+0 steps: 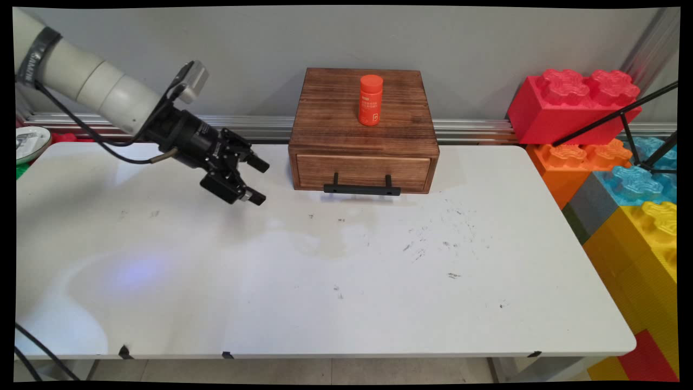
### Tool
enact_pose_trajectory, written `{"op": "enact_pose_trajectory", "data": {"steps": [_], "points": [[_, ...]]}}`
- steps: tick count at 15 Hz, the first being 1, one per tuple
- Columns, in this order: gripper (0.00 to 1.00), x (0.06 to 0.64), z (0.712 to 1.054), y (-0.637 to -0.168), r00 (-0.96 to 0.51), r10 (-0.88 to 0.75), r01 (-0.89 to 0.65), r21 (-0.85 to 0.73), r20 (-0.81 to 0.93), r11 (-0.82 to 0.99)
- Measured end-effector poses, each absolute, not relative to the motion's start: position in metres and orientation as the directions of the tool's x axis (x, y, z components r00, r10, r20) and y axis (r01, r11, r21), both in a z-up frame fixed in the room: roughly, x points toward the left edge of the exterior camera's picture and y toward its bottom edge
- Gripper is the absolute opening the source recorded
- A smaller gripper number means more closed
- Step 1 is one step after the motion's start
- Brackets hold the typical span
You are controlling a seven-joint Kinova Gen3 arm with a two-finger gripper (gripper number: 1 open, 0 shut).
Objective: Open the drawer
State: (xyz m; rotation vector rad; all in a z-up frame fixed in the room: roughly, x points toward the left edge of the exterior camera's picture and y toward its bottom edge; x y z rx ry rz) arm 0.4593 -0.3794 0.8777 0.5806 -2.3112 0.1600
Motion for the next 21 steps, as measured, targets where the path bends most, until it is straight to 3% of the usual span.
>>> {"op": "enact_pose_trajectory", "data": {"steps": [11, 21], "points": [[1.0, 0.362, 0.902, -0.448, -0.693, -0.311, -0.468, -0.078, 0.65, 0.88], [1.0, 0.282, 0.863, -0.509, -0.807, -0.276, -0.4, -0.139, 0.523, 0.906]]}}
